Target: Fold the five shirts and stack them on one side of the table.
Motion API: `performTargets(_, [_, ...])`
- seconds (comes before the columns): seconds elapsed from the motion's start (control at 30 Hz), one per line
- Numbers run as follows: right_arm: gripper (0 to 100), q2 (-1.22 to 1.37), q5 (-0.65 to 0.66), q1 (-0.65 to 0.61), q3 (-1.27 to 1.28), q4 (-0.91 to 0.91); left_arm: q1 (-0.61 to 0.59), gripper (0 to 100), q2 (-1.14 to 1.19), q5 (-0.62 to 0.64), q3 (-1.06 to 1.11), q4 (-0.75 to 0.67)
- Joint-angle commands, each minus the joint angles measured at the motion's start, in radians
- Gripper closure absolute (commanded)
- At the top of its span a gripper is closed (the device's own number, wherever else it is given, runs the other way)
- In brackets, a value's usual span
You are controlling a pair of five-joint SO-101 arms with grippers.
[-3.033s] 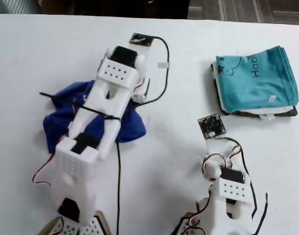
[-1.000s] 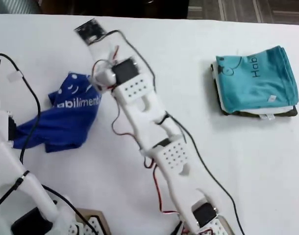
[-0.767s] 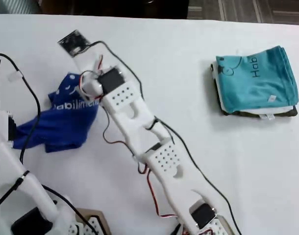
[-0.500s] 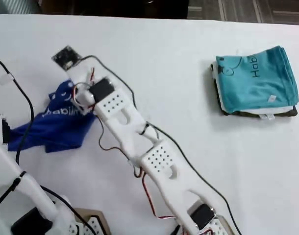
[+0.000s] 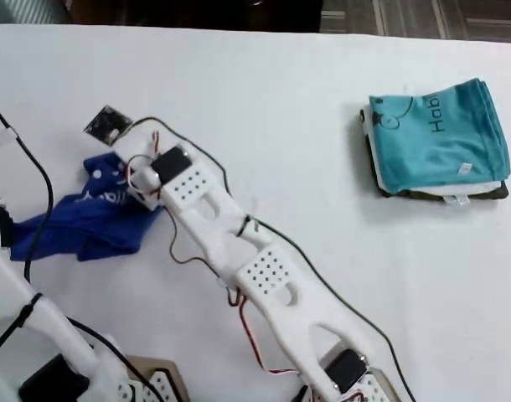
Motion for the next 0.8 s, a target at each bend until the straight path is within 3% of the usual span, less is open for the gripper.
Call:
performTargets(0.0, [97.4, 0.001, 0.021, -0.004, -0.017, 0.021, -0.015, 97, -0.034, -0.009, -0.004, 0.003])
performTargets(0.27, [97.8, -0.013, 0.023, 0.033, -0.029, 0.024, -0.015, 97, -0.034, -0.009, -0.004, 0.003])
performTargets(0.47, [97.8, -0.081, 0.028, 0.14, -0.11, 0.16, -0.003, 97, -0.029, -0.009, -0.004, 0.0])
performTargets(0.77, [97.8, -0.199, 0.028, 0.277, -0.178, 0.309, 0.138, 97, -0.029, -0.002, -0.002, 0.003])
